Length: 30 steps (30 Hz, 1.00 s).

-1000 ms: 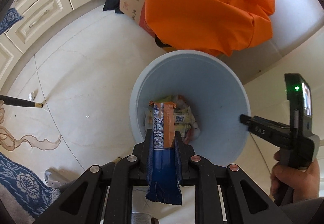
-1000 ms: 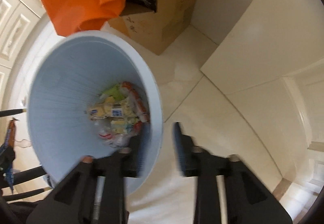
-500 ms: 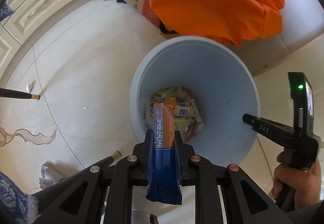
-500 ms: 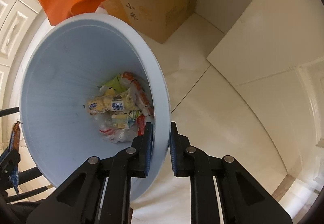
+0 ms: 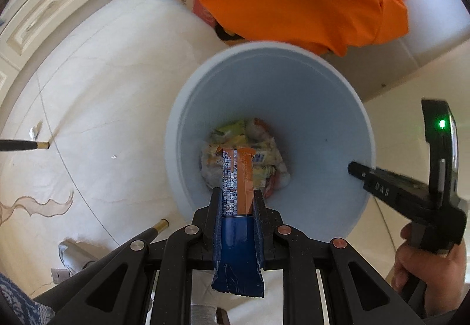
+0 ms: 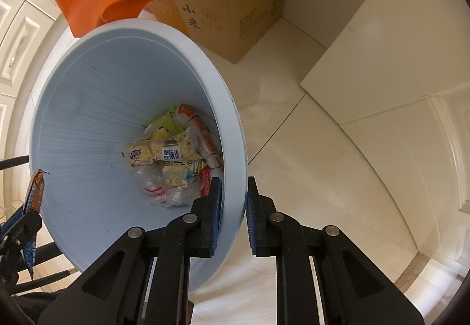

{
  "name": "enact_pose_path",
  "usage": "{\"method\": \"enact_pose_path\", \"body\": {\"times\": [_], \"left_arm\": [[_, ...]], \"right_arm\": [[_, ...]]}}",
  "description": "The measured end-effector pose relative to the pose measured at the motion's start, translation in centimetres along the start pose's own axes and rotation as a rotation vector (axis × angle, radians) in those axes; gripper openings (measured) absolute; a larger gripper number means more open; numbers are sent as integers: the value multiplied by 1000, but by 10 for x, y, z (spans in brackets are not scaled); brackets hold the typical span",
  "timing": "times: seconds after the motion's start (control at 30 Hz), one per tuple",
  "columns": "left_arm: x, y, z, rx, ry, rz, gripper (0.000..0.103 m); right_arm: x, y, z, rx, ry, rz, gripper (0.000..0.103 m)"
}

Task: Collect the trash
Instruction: 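Carry the blue packet down into the bin and open the left tool, then move both open tools from the bin back over the empty table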

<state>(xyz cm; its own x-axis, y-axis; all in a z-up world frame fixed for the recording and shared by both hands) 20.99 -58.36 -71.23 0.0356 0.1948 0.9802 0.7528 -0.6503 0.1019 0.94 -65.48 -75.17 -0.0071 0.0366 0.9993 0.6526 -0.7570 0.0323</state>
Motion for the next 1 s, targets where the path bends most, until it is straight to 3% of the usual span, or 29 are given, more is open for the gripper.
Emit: {"method": "enact_pose_path", "body": {"times": [0.03,0.07,0.1,0.17,0.4,0.83,0.87,0.9,0.97,1.0], "left_arm": [[-1,-1,0,-11,5,8,23],[-3,-1,0,-19,14,14,42],[-3,1,0,-24,29,9,68],[1,5,2,-20,55,-26,88],[0,7,-1,-2,78,-19,89],[50,10,-14,0,63,-94,95],[56,11,-14,-1,62,-105,95],[63,12,-16,-5,61,-117,95],[76,13,-20,-20,62,-136,95],[84,12,-20,-26,65,-146,96]], "right_arm": [[-1,1,-1,0,1,0,15],[-2,1,-1,-2,2,0,15],[-1,1,-1,-4,3,0,15],[-2,2,-2,-3,3,0,15],[-6,3,-4,-19,15,10,15],[-7,6,-14,-67,60,8,18],[-6,6,-16,-74,59,9,34],[-2,6,-18,-87,68,-3,64],[12,9,-22,-102,81,-45,91],[21,11,-24,-96,77,-66,93]]}}
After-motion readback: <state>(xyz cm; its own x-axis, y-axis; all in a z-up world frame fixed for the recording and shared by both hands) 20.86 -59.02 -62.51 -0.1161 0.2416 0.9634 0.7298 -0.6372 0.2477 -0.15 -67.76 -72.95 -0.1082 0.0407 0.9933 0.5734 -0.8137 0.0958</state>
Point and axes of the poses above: each gripper's, at about its wrist camera, not at the fingertips, and x roughly against the way its jaws point, z to its left, y to its top, the point moved 9 cm from there along -x, roughly the way its jaws point, and after that the axes turned 6 degrees about x, right-handed, at the moved point
